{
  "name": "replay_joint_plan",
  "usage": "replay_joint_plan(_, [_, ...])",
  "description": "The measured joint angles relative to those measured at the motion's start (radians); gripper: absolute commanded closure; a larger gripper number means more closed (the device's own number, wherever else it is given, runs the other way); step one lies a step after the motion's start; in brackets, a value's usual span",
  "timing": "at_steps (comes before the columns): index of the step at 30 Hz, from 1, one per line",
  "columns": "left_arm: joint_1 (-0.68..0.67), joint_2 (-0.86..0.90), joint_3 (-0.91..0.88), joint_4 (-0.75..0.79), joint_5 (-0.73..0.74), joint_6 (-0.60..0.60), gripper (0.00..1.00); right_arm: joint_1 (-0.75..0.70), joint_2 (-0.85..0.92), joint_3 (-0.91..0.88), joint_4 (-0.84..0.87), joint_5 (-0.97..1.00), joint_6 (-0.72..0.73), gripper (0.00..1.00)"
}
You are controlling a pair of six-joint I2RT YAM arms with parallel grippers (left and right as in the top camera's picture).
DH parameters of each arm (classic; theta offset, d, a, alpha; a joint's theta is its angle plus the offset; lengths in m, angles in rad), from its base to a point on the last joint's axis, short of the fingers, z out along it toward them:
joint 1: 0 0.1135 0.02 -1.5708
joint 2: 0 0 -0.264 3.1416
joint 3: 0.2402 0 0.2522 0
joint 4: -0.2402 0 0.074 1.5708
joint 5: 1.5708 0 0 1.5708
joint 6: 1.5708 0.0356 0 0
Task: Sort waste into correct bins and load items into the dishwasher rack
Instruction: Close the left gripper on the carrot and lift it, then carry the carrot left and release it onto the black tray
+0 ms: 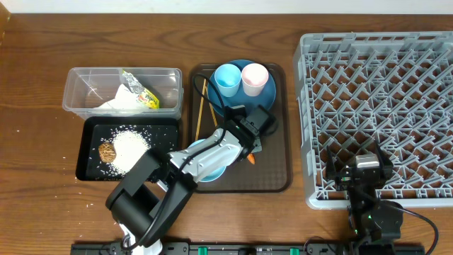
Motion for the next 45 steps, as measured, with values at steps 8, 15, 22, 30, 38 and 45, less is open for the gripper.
replay_joint_plan(8, [0.022, -0.001, 0.000, -0.016, 0.000, 0.000, 0.65, 0.000, 0.000, 0.000, 0.000, 0.000, 0.000, 0.01])
replay_joint_plan(15, [0.022, -0.002, 0.000, -0.009, 0.000, -0.003, 0.68, 0.000, 0.000, 0.000, 0.000, 0.000, 0.000, 0.01])
replay_joint_plan(22, [0.022, -0.003, 0.000, -0.009, 0.000, -0.001, 0.76, 0.000, 0.000, 0.000, 0.000, 0.000, 0.000, 0.01])
replay_joint_plan(30, [0.022, -0.075, 0.000, -0.052, 0.004, 0.005, 0.88, 0.000, 0.000, 0.000, 0.000, 0.000, 0.000, 0.01])
replay_joint_plan(38, [0.023, -0.200, 0.000, -0.134, 0.003, 0.008, 0.88, 0.000, 0.000, 0.000, 0.000, 0.000, 0.000, 0.01])
replay_joint_plan(45, [0.065, -0.290, 0.000, -0.168, -0.031, 0.008, 0.90, 0.000, 0.000, 0.000, 0.000, 0.000, 0.000, 0.01])
